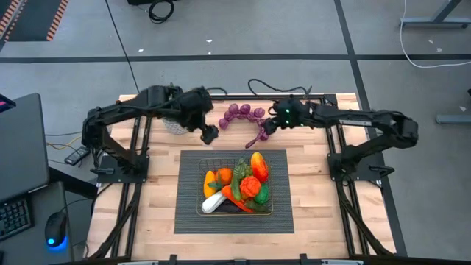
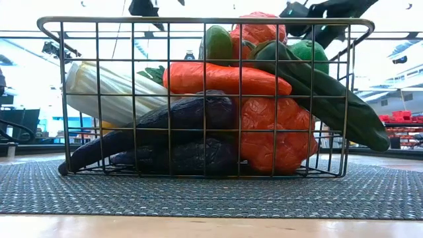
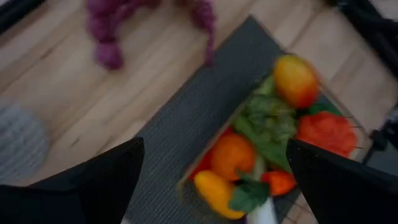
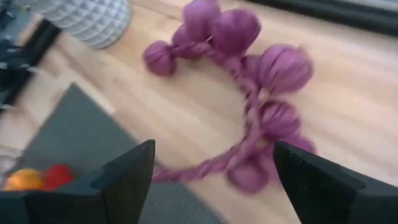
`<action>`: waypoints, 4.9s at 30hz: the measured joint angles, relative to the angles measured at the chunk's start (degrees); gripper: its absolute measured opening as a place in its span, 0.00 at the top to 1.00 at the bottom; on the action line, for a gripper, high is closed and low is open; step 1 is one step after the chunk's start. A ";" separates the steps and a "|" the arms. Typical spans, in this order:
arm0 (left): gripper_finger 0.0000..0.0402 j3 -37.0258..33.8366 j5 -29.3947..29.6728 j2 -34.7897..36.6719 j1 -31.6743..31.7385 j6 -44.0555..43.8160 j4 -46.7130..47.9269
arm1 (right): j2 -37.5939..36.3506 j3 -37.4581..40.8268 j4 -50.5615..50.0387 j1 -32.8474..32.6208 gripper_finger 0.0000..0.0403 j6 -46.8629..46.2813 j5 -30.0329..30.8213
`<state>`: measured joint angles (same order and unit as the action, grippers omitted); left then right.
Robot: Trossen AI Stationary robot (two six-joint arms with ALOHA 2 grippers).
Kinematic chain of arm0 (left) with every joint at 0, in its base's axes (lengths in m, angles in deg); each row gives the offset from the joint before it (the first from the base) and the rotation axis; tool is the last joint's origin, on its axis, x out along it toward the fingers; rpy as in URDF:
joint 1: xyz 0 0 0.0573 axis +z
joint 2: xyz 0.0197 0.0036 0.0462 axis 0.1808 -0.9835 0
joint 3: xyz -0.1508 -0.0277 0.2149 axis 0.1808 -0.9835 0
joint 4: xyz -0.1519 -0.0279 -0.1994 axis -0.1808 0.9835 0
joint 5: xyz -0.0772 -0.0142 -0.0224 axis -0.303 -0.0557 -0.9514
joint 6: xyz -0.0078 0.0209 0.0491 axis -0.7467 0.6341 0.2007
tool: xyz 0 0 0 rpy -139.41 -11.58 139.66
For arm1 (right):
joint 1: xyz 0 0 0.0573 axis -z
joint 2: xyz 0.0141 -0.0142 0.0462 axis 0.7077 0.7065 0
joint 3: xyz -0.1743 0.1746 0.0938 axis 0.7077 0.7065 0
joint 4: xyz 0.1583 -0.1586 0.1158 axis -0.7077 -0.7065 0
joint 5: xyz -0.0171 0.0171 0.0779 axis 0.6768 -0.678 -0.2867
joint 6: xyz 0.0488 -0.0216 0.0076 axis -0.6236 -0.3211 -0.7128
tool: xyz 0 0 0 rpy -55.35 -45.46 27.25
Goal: Build produce basket
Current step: Put the purple garlic into the gold wire basket, then return to Home Position
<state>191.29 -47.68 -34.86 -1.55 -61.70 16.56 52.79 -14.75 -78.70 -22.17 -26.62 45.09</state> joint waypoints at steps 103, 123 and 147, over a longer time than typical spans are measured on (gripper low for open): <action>0.00 22.64 6.07 5.97 -5.64 -8.98 11.73 | 9.24 -23.93 -17.98 -34.47 0.61 -5.10 1.38; 0.00 21.48 17.21 6.96 -13.09 -1.55 16.39 | -0.99 -23.91 -13.97 -35.04 0.59 -11.99 3.78; 0.00 -67.95 41.27 71.96 -42.44 9.22 -75.73 | -27.95 -5.93 5.46 -48.05 0.88 0.03 42.72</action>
<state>123.34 -6.40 37.10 -43.98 -52.47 -59.16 24.83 -20.67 -73.24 -70.22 -26.59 87.81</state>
